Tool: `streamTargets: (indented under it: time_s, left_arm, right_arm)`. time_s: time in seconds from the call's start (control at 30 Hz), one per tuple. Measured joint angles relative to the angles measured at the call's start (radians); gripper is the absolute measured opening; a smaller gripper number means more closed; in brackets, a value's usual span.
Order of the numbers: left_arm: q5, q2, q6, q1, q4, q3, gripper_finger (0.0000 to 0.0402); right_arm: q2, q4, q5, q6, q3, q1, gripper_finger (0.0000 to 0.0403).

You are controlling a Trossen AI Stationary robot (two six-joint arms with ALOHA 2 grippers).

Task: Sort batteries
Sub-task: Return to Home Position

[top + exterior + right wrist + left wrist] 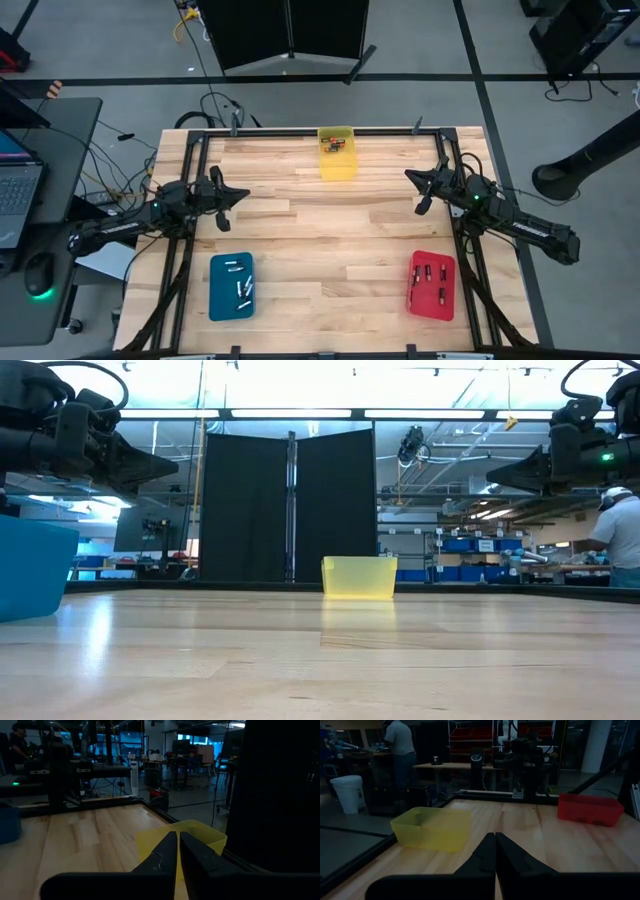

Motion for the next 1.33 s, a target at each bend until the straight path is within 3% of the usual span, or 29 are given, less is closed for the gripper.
streamTargets:
  time_s: [1.33]
  left_arm:
    - [0.000,0.000,0.000,0.000,0.000,0.000,0.0012]
  right_arm:
    - [0.000,0.000,0.000,0.000,0.000,0.000,0.0030]
